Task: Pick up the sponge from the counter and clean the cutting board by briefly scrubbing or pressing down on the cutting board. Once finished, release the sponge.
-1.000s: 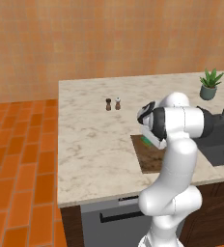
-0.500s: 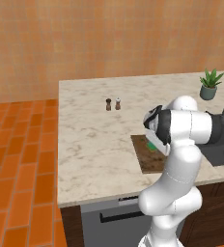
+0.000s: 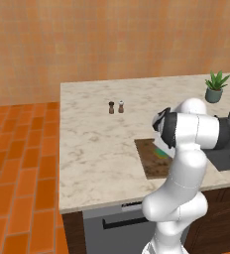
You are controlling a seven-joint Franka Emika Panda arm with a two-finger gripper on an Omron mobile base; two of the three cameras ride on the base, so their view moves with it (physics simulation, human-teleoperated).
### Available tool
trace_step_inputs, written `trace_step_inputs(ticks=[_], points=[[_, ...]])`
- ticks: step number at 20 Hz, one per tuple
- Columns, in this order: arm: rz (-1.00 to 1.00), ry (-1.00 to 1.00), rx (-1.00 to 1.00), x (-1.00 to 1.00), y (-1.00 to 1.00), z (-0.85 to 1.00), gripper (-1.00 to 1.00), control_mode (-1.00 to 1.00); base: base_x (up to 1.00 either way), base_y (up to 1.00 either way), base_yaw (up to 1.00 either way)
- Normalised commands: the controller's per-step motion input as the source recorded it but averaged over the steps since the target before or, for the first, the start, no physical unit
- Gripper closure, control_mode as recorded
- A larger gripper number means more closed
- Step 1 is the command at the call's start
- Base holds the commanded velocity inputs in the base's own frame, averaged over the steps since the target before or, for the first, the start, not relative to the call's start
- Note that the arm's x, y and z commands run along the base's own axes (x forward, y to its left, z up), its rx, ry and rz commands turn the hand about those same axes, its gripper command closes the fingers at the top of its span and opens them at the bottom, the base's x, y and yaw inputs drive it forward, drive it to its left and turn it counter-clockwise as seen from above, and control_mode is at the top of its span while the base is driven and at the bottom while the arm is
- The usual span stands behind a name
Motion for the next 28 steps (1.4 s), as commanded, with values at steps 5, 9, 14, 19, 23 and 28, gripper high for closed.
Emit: trace_step_inputs(ticks=[5,9,14,19,23,28], points=[[0.10,0.11,0.05,-1.00,-0.03,-0.65,1.00,-1.00,0.00,0.00,0.00],[0.11,0.00,0.13,-1.00,0.08,-0.68,1.00,-1.00,0.00,0.00,0.00],[0.10,-0.13,0.26,-1.00,0.35,-0.70,1.00,-1.00,0.00,0.00,0.00],[0.09,-0.01,0.21,-1.00,0.43,-0.50,1.00,-1.00,0.00,0.00,0.00],[0.10,0.09,0.11,-1.00,0.47,-0.13,1.00,-1.00,0.00,0.00,0.00],[0.10,0.12,0.01,-0.66,0.06,0.76,1.00,-1.00,0.00,0.00,0.00]])
